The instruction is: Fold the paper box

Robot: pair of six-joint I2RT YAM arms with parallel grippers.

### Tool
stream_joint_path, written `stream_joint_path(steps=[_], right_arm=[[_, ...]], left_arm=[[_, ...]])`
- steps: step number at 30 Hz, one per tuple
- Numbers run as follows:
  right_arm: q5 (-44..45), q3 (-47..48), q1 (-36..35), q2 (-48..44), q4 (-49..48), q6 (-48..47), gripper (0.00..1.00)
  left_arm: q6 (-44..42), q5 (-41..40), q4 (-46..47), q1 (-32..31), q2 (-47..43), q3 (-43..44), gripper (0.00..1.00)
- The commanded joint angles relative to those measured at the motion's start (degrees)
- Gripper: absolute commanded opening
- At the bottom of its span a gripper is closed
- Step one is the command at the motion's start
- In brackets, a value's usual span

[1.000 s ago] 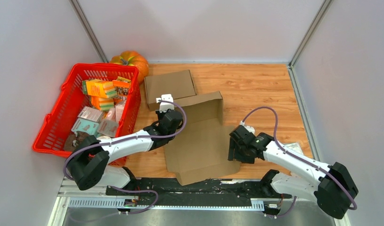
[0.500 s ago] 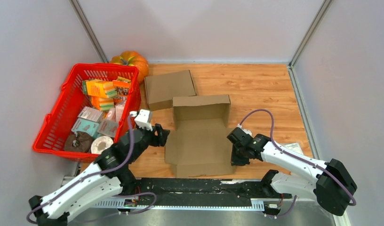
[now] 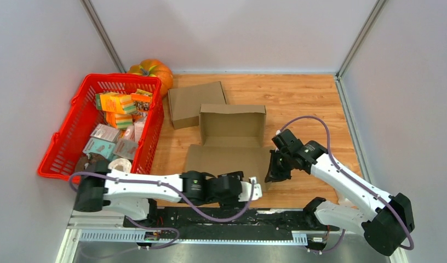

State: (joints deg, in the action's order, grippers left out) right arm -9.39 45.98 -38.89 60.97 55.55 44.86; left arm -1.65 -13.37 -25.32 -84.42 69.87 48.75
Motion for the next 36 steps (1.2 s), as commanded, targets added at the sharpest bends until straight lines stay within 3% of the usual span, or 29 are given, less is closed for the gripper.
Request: stream_joint_path(steps=[1, 3, 6, 7, 9, 10, 11, 12, 15, 16, 18, 19, 21, 23, 26, 28, 29, 31, 34, 36], right_arm=[[-7.48, 3.5, 3.03, -0.85, 4.21, -4.78, 0.0], [-10.12, 3.68, 3.74, -0.94, 4.22, -4.87, 0.0], [-12.75, 3.77, 4.09, -1.47, 4.3, -4.43, 0.0], [-13.2, 3.94, 4.79, -2.34, 4.3, -4.0, 0.0], [-14.25, 4.73, 6.54, -3.48, 4.74, -3.9, 0.0], [-14.69, 5.17, 9.33, -4.71, 4.83, -4.51, 0.06], [-15.56, 5.87, 11.28, -5.15, 5.27, -5.22, 0.14], [-16.44, 7.1, 13.56, -5.68, 5.62, -6.01, 0.16], [-20.05, 11.58, 22.17, -6.74, 3.96, -7.59, 0.43], [-19.45, 16.29, 25.41, -6.57, 4.3, -8.2, 0.63], [-10.87, 22.28, 27.81, -6.22, 6.23, -11.28, 0.75], [-6.13, 26.06, 28.26, -6.13, 8.5, -12.07, 0.86], [7.24, 33.81, 28.26, -6.48, 9.4, -13.3, 0.97], [16.28, 33.75, 28.26, -8.75, 6.61, -13.83, 1.0], [21.14, 33.83, 28.26, -10.43, 3.51, -15.24, 1.0], [21.78, 32.96, 28.17, -10.96, 1.86, -17.16, 1.0], [19.87, 32.34, 28.17, -11.05, 1.06, -18.05, 1.0], [15.47, 31.37, 27.47, -9.91, 0.44, -22.59, 1.0], [10.27, 28.57, 22.31, -10.34, -0.87, -27.53, 1.0], [5.27, 25.32, 19.22, -12.79, -3.76, -30.26, 1.0]], left_arm=[[-14.95, -7.1, -2.19, -1.88, 8.69, 8.28, 0.76], [-16.45, -8.86, -2.1, -2.06, 12.72, 10.22, 0.76], [-16.81, -18.17, -2.89, -2.06, 19.4, 13.91, 0.73], [-16.89, -20.1, -3.59, -2.15, 20.65, 15.48, 0.68], [-16.19, -20.91, -3.77, -2.15, 22.15, 16.37, 0.46], [-16.02, -21.35, -3.34, -2.06, 21.98, 16.46, 0.37], [-15.32, -21.7, -3.16, -2.06, 21.63, 16.72, 0.2], [-14.96, -21.88, -2.98, -2.15, 21.02, 16.9, 0.14], [-12.86, -22.05, -3.85, -2.15, 20.4, 19.0, 0.05], [-12.07, -22.92, -5.34, -2.06, 20.22, 21.27, 0.0], [-8.3, -23.28, -7.63, -1.54, 19.87, 24.88, 0.0], [-6.11, -22.94, -11.9, -0.84, 19.96, 30.56, 0.0], [3.11, -20.92, -18.68, 2.4, 21.96, 38.48, 0.0], [12.57, -17.41, -29.4, 4.96, 24.25, 52.01, 0.0], [24.27, -14.51, -41.97, 10.05, 29.96, 69.86, 0.0], [29.92, -8.39, -48.21, 16.0, 33.57, 80.12, 0.0], [36.65, -6.17, -49.03, 18.65, 34.02, 81.66, 0.0], [45.72, -0.37, -48.95, 26.01, 33.85, 81.86, 0.0], [69.07, 9.56, -49.04, 33.25, 33.23, 77.84, 0.0], [74.05, 12.39, -46.76, 37.83, 33.06, 75.62, 0.0]])
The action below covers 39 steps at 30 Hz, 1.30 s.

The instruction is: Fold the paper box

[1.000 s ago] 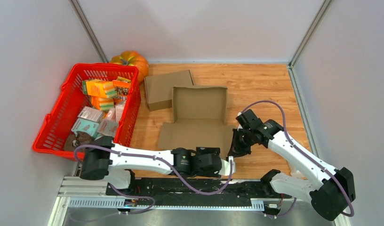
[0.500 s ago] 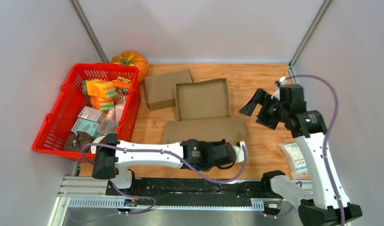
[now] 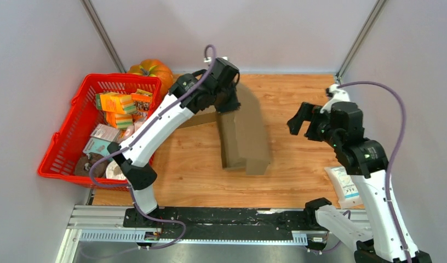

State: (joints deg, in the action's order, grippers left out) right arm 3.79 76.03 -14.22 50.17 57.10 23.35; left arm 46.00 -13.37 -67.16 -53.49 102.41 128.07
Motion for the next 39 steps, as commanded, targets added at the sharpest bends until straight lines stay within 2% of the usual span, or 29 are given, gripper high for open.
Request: stream_joint_path(steps=[1, 3, 4, 6, 8, 11, 13, 16, 18, 20, 23, 24, 26, 27, 28, 30, 31, 33, 34, 35, 36, 37, 38, 39], right_arm=[[-9.66, -9.54, -9.38, -5.58, -10.9, -9.55, 1.0], [-12.48, -14.57, -14.58, -9.11, -17.17, -12.53, 1.0], [-11.54, -16.86, -20.18, -11.74, -20.51, -13.41, 1.0], [-7.07, -21.43, -25.66, -14.13, -23.16, -15.43, 1.0], [-4.77, -24.33, -32.52, -16.42, -27.2, -16.84, 1.0], [0.58, -24.97, -38.68, -14.76, -31.17, -19.48, 1.0], [3.75, -21.29, -41.92, -9.6, -29.61, -22.63, 1.0], [9.11, -17.5, -43.53, -4.31, -30.02, -25.28, 0.99], [17.1, -14.61, -43.53, -0.98, -28.98, -25.46, 0.93], [24.29, -14.24, -43.53, 0.53, -29.59, -26.69, 0.92], [29.31, -16.17, -43.44, 2.82, -33.62, -31.94, 0.93], [29.95, -16.35, -43.18, 4.57, -34.68, -32.49, 0.88], [27.78, -16.35, -41.68, 5.72, -34.78, -33.02, 0.85], [25.67, -16.87, -40.98, 5.73, -35.39, -33.11, 0.84], [23.3, -17.4, -39.41, 5.46, -36.0, -33.28, 0.83], [16.7, -19.6, -38.17, 3.98, -38.36, -34.16, 0.76], [15.38, -20.3, -36.86, 3.62, -38.99, -34.34, 0.72], [10.46, -21.36, -34.92, 3.0, -39.17, -34.17, 0.66], [9.05, -21.45, -33.35, 2.83, -38.91, -33.9, 0.65], [5.99, -21.28, -32.81, 2.74, -38.47, -33.9, 0.64], [5.01, -21.1, -32.46, 2.65, -37.69, -34.08, 0.63], [3.95, -20.84, -32.1, 2.82, -36.81, -34.34, 0.63], [2.29, -20.57, -31.93, 2.83, -36.1, -34.43, 0.63], [1.58, -20.22, -31.92, 3.09, -35.14, -34.69, 0.62]], left_arm=[[28.51, 13.09, -4.39, 7.78, 0.51, -5.45, 0.0], [34.66, 13.98, -3.51, 9.63, 0.25, -6.78, 0.0], [36.34, 13.55, -3.68, 9.81, 0.16, -6.78, 0.0], [40.82, 9.79, -6.82, 10.16, 0.42, -5.73, 0.0], [43.9, 9.5, -8.07, 10.78, 0.95, -4.24, 0.0], [48.3, 8.72, -12.21, 11.92, 1.65, -3.7, 0.0], [51.19, 7.92, -12.91, 12.1, 0.69, -6.15, 0.0], [54.01, 5.38, -11.6, 12.27, -1.68, -10.19, 0.0], [55.16, 4.06, -12.12, 12.27, -2.65, -11.09, 0.0], [56.31, 3.18, -12.39, 12.27, -3.0, -11.09, 0.0], [57.19, 1.77, -11.69, 12.45, -3.44, -11.88, 0.0], [57.19, 1.59, -10.46, 12.45, -3.71, -12.23, 0.0], [56.31, 2.02, -7.74, 12.45, -5.1, -14.94, 0.07], [55.7, 2.2, -3.9, 12.45, -5.9, -16.43, 0.11], [53.86, 1.94, -2.21, 12.45, -6.78, -19.15, 0.25], [50.26, 0.28, 3.31, 12.54, -10.03, -22.23, 0.4], [47.46, -0.08, 4.83, 12.62, -11.43, -25.64, 0.51], [42.71, 2.88, 16.22, 13.41, -16.79, -34.06, 0.56], [38.16, 3.6, 19.4, 13.5, -18.81, -36.29, 0.65], [34.63, 3.78, 24.74, 13.68, -22.57, -37.97, 0.69], [30.33, 3.52, 26.18, 13.68, -24.52, -40.51, 0.72], [21.24, 3.43, 27.59, 13.94, -26.8, -42.18, 0.72], [16.02, 3.61, 30.65, 14.03, -32.48, -44.55, 0.72], [11.01, 4.22, 37.55, 14.21, -35.67, -47.36, 0.72]])
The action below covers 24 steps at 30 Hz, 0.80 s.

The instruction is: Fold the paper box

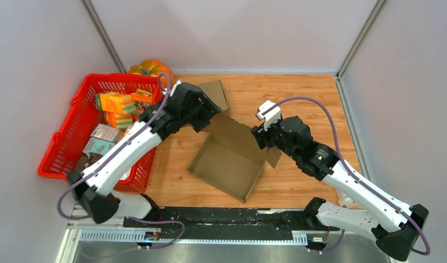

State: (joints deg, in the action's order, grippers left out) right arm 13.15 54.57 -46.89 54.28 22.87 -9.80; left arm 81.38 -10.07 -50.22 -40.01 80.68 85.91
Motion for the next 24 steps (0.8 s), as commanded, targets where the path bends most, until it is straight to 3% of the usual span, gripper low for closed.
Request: stream_joint_path(steps=[1, 3, 4, 5, 7, 9, 13, 17, 24], right_arm=[[-8.48, 1.24, 1.01, -0.93, -0.73, -2.06, 0.63], [-10.85, 1.68, 1.8, 0.11, 0.06, -2.59, 0.68], [-11.99, 3.25, 2.85, 0.64, 1.02, -3.11, 0.72], [-14.27, 4.14, 3.47, 1.26, 1.9, -3.29, 0.73], [-15.6, 5.54, 4.44, 2.67, 3.31, -4.6, 0.73], [-16.39, 6.42, 4.7, 3.89, 3.49, -5.66, 0.73], [-18.86, 8.98, 6.2, 5.92, 4.55, -6.1, 0.73], [-19.56, 9.42, 6.64, 6.63, 5.51, -6.28, 0.73], [-20.17, 9.07, 8.75, 6.98, 5.25, -6.72, 0.72]], left_arm=[[-35.39, 0.75, 23.56, 1.16, -17.2, -10.36, 0.73], [-46.96, -0.3, 26.92, 1.25, -25.81, -13.82, 0.73], [-59.03, 1.26, 27.8, 1.42, -28.19, -16.97, 0.73], [-65.59, 3.45, 28.33, 1.51, -32.04, -18.31, 0.73], [-81.2, 11.45, 25.97, 1.6, -33.48, -20.95, 0.73], [-90.56, 11.22, 18.78, 1.69, -30.08, -20.26, 0.7], [-94.91, 6.03, 19.88, 1.86, -23.13, -21.66, 0.68], [-96.41, 3.91, 24.09, 2.56, -15.84, -17.01, 0.69], [-98.87, 19.01, 21.12, 10.12, -7.74, -10.23, 0.62]])
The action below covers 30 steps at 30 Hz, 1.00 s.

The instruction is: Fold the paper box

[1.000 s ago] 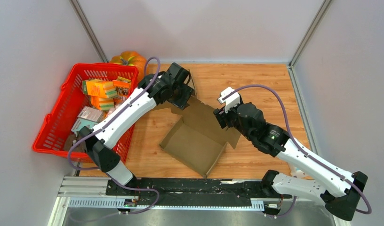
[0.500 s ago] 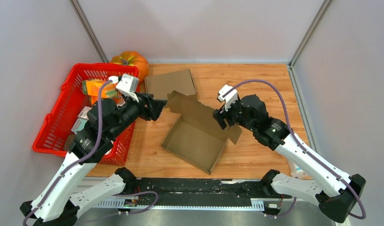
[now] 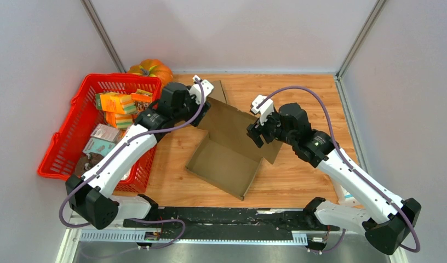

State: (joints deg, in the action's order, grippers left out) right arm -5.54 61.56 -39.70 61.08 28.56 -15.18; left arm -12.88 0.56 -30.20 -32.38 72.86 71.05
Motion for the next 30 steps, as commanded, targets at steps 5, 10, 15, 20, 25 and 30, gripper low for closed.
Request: stream_joint_path(steps=[5, 10, 15, 20, 25, 30], right_arm=[[-3.51, 2.33, 3.23, 1.93, -1.14, -1.26, 0.71], [-3.86, 3.04, 3.93, 3.08, -1.48, -1.26, 0.7], [-3.43, 3.3, 4.02, 4.13, -2.36, -0.91, 0.68], [-2.81, 3.39, 4.2, 4.31, -2.8, -0.64, 0.68], [-2.19, 3.75, 4.72, 4.58, -4.29, 1.81, 0.67], [1.22, 4.88, 6.91, 4.84, -4.57, 6.47, 0.77]], left_arm=[[-3.82, 11.65, 4.53, 5.47, 0.18, 3.75, 0.6], [-4.25, 21.24, 3.65, 7.77, 2.63, 6.38, 0.56], [-3.21, 18.8, 6.89, 7.77, 4.92, 5.86, 0.48], [-1.97, 12.54, 10.76, 7.77, 6.24, 6.12, 0.39], [-0.48, 11.13, 13.5, 7.68, 7.38, 5.5, 0.14], [3.29, 11.06, 13.05, 7.51, 8.53, 5.86, 0.0]])
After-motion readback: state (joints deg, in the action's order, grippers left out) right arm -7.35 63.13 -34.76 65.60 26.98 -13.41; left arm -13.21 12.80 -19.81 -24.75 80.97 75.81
